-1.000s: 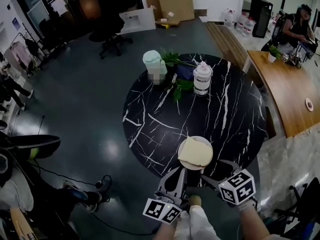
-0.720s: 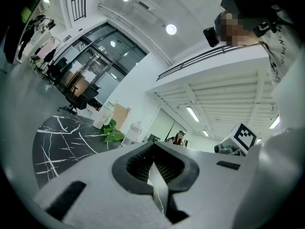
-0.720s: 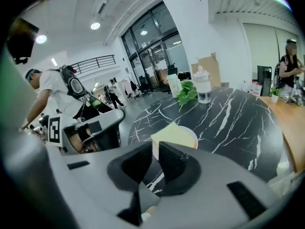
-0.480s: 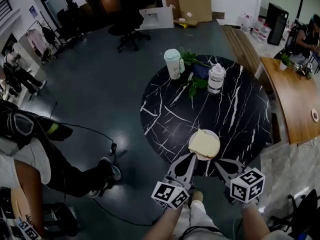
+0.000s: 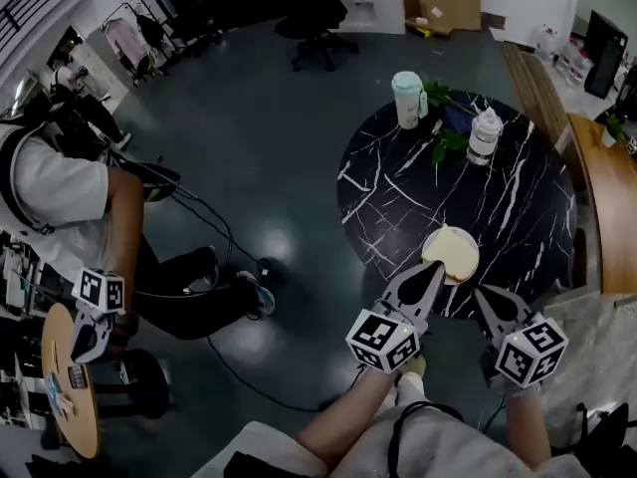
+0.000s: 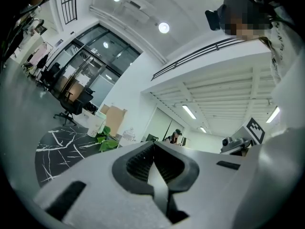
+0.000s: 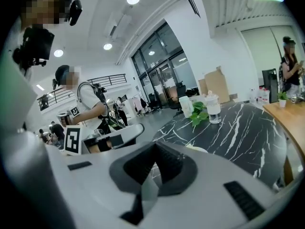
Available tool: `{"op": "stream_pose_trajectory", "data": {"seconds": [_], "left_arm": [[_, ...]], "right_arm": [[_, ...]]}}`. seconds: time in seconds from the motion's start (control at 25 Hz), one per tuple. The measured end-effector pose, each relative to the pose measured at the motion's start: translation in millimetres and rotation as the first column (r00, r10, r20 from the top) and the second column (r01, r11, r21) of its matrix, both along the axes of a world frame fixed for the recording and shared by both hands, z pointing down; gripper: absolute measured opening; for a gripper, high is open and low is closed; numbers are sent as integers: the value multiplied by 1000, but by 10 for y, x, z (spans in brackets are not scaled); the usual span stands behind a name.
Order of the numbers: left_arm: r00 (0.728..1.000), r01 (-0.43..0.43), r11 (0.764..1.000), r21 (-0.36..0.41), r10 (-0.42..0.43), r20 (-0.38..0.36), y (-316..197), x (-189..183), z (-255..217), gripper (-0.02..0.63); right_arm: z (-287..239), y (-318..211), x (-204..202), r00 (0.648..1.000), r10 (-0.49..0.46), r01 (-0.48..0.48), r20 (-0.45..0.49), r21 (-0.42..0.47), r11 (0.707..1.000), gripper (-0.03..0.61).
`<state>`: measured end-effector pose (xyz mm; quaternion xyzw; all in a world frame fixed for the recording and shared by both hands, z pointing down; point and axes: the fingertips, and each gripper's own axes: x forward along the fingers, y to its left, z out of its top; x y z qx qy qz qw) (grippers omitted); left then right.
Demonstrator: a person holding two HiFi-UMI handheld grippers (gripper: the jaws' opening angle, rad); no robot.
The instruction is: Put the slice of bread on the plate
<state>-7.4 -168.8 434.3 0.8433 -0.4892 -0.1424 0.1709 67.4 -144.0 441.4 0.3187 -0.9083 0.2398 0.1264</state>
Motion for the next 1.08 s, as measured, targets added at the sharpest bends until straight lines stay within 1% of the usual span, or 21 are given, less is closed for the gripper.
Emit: {"op": "stream_pose_trajectory", "data": {"seconds": [0.16,0.28,0.4,0.6,0.84,1.08], "left_arm": [[1000,-11,1000,-2,11,-2,11,69,-31,5],[1000,-10,1000,5,10,2,-21,53,-81,5],[1000,-4,1000,17,4,-10,-60,68,-134,5],[999,-13,1000,13,13,-30,-31,164,-150,5],[999,2,1000,10,-1,-33,-89,148,-82,5],[999,-21,1000,5,22,-35,-86,195,-40,5]], "right_arm": [[-8,32,-4,1000,-12,12,-2,-2,1000,9],[-46,22,-87,1000,-30,30,-6,14,999,9],[-104,3,-120,999,-42,42,-10,35,999,9],[-118,34,-72,999,-29,31,-32,63,998,9],[-77,-15,-78,999,-35,37,-35,71,997,9],[-30,-7,-44,999,-15,18,-40,69,997,9]]}}
